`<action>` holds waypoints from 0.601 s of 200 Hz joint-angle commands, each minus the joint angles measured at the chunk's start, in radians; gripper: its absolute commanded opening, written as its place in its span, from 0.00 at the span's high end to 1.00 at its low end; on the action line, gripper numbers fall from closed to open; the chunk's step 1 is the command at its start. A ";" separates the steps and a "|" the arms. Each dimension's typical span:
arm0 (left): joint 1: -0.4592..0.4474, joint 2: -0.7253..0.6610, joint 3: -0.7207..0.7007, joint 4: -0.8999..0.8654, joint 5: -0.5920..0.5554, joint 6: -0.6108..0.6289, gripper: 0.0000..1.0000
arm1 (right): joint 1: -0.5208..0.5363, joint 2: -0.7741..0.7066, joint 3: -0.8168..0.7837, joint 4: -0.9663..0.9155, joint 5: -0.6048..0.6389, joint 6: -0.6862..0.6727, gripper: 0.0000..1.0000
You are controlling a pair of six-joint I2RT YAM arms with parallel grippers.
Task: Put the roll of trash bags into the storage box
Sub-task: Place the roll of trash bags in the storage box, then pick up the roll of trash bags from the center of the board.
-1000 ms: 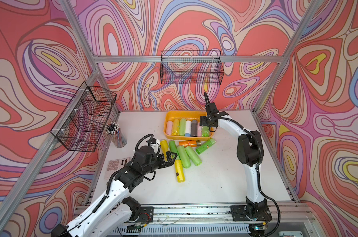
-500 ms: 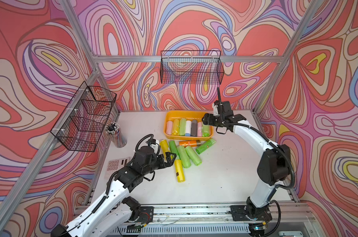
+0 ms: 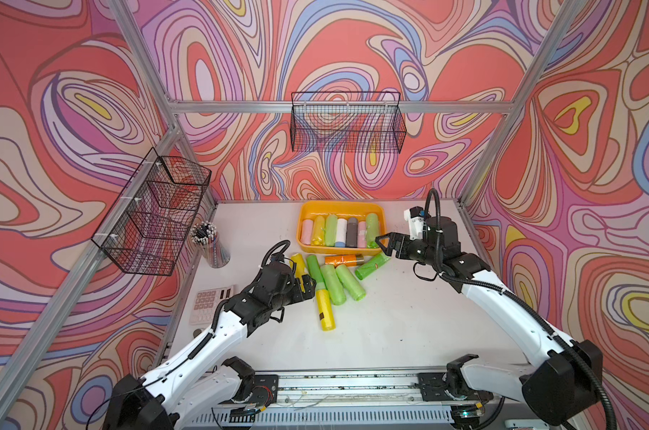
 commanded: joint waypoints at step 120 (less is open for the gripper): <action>-0.002 0.197 0.091 0.100 -0.070 -0.033 0.00 | 0.000 -0.264 -0.373 0.278 -0.062 0.117 0.04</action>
